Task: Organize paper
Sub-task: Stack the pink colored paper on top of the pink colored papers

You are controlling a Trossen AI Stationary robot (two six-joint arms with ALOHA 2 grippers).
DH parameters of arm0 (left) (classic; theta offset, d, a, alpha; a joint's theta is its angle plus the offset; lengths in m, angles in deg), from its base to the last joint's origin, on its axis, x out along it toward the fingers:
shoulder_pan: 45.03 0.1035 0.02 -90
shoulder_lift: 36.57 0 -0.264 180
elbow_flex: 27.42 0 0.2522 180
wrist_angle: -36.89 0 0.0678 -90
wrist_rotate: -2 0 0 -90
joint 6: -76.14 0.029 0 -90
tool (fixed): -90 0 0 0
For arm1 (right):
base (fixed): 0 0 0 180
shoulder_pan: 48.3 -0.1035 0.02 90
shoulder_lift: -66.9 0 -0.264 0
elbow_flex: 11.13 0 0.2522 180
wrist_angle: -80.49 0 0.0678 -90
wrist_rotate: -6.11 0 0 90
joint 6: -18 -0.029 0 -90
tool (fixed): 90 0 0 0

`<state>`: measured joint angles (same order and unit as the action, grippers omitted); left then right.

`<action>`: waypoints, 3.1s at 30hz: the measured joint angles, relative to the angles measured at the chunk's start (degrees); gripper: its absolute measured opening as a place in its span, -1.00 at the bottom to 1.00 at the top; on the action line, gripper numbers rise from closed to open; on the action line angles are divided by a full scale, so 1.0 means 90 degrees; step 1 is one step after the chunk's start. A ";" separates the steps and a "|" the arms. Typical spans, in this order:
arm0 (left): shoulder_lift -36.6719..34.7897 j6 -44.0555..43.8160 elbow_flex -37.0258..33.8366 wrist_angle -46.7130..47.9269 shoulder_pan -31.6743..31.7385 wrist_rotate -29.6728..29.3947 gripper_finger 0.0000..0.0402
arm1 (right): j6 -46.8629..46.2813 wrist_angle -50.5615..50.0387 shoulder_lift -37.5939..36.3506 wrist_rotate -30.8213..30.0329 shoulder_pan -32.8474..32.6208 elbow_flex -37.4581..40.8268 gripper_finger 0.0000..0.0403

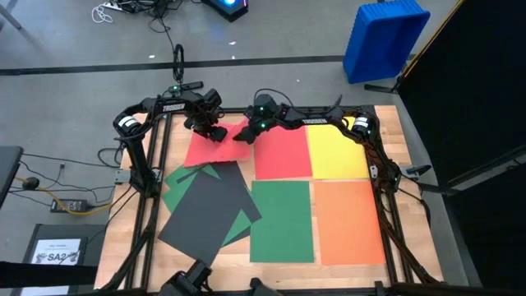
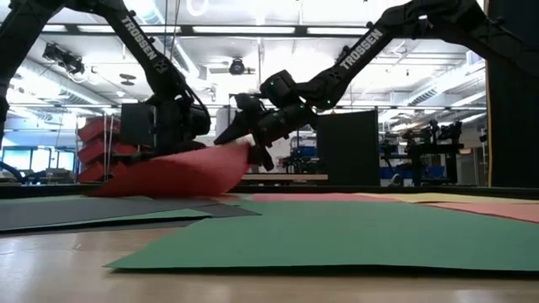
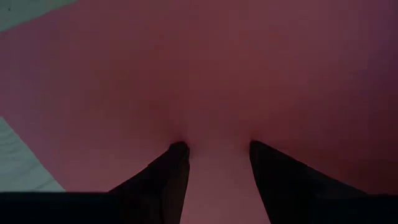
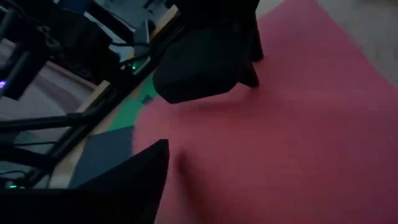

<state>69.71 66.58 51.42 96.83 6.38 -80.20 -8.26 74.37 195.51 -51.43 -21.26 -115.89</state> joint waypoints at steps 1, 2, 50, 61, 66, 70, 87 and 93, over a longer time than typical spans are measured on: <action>0.0000 0.0000 0.0000 0.0001 0.0000 0.0001 -0.22 | -0.0050 0.0001 0.0000 0.0054 0.0021 0.0000 0.27; 0.0000 0.0000 0.0000 0.0001 0.0000 0.0000 -0.22 | -0.0108 0.0013 0.0000 0.0099 0.0036 0.0000 0.26; -0.1996 0.2567 0.1370 0.0457 -0.0180 0.0891 -0.21 | 0.1249 -0.1675 -0.0811 0.0429 -0.0253 0.0000 -1.00; -0.1977 0.3914 0.1489 0.0573 -0.0944 0.1615 -0.21 | 0.1834 -0.2630 -0.1086 -0.0161 -0.0508 0.0000 -1.00; -0.1979 0.4184 0.1554 0.0781 -0.0986 0.1792 -0.21 | 0.1941 -0.2739 -0.1086 -0.0365 -0.0585 0.0000 -1.00; -0.1973 0.4372 0.1554 0.0790 -0.0959 0.1809 -0.18 | 0.1945 -0.2737 -0.1086 -0.0370 -0.0631 0.0000 -1.00; -0.1146 0.4930 0.1530 0.0975 -0.0596 0.2464 0.02 | 0.1953 -0.2830 -0.1086 -0.0455 -0.0795 0.0000 -1.00; -0.1066 0.5187 0.1530 0.1521 -0.0361 0.2786 0.02 | 0.2024 -0.2834 -0.1086 -0.0467 -0.0795 0.0000 -1.00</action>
<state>60.11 113.26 65.19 110.52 3.14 -55.13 9.95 48.86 185.74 -55.63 -28.42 -115.89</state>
